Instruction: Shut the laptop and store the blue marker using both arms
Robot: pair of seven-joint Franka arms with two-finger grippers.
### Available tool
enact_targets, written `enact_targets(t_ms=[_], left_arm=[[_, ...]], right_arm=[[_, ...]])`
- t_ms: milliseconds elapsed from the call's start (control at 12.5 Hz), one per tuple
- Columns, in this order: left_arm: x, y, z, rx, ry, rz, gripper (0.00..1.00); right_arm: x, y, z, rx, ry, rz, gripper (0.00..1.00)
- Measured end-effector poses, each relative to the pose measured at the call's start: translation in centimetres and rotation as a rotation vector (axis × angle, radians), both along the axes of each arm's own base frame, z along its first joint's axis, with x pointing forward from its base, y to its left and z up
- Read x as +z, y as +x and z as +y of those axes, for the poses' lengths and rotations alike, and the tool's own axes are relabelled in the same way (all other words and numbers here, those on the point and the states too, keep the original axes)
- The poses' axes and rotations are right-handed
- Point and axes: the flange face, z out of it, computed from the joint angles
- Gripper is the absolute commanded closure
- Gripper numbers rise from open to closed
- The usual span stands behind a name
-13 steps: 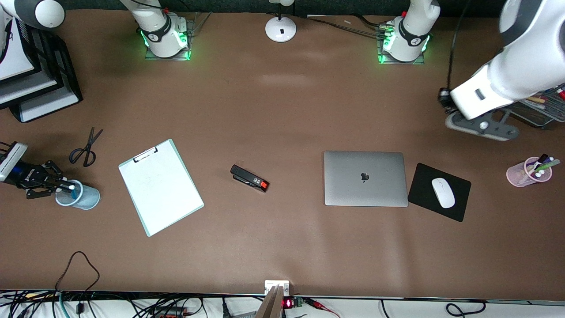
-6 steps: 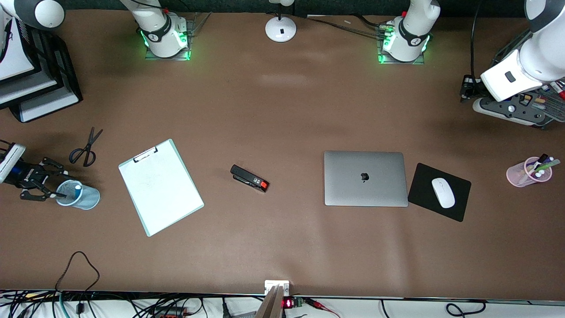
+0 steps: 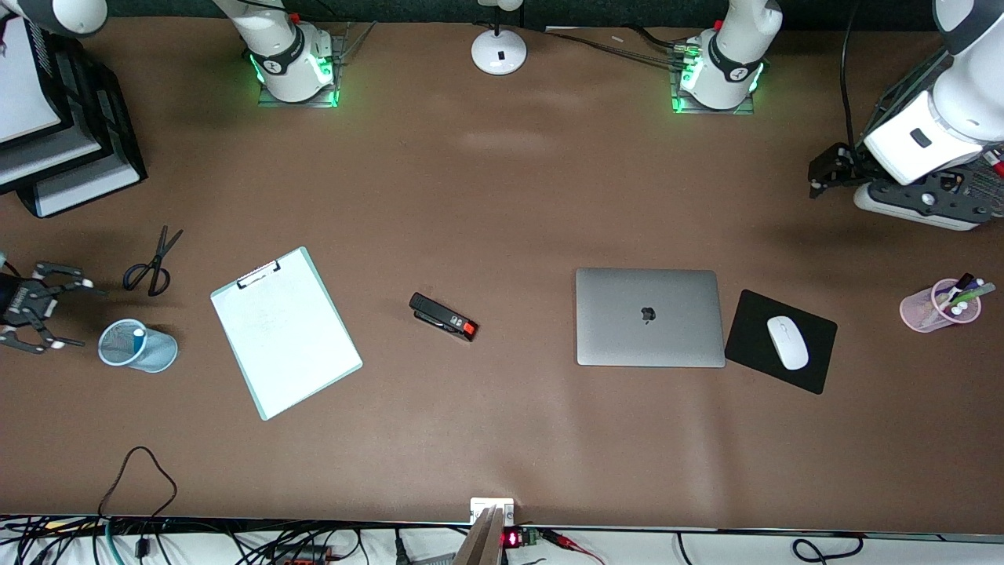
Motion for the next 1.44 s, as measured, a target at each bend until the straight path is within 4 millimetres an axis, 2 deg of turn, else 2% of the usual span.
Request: enact_targets(t_ms=[239,639,878,1118,1357,1437], left_arm=[[0.3,0.4,0.4,0.017,-0.003,-0.033,0.00],[0.0,0.0,0.4,0.018,0.000,-0.001,0.00],[0.0,0.0,-0.1,0.010,0.000,-0.002,0.00],[0.0,0.0,-0.3,0.012,0.000,-0.002,0.00],[0.0,0.0,-0.3,0.017,0.000,-0.002,0.00],[0.1,0.0,-0.3,0.018,0.000,-0.003,0.00]], right_arm=[[5.7,-0.1,1.6,-0.012,-0.041,0.041,0.00],[11.7,0.5,6.6,-0.018,-0.099,0.112,0.00],[15.7,1.0,10.9,-0.047,-0.152,0.166,0.00],[19.2,2.3,16.3,-0.063,-0.240,0.218,0.00],[19.9,3.3,22.5,-0.081,-0.308,0.286,0.00],[19.9,3.4,23.8,-0.092,-0.324,0.306,0.00]])
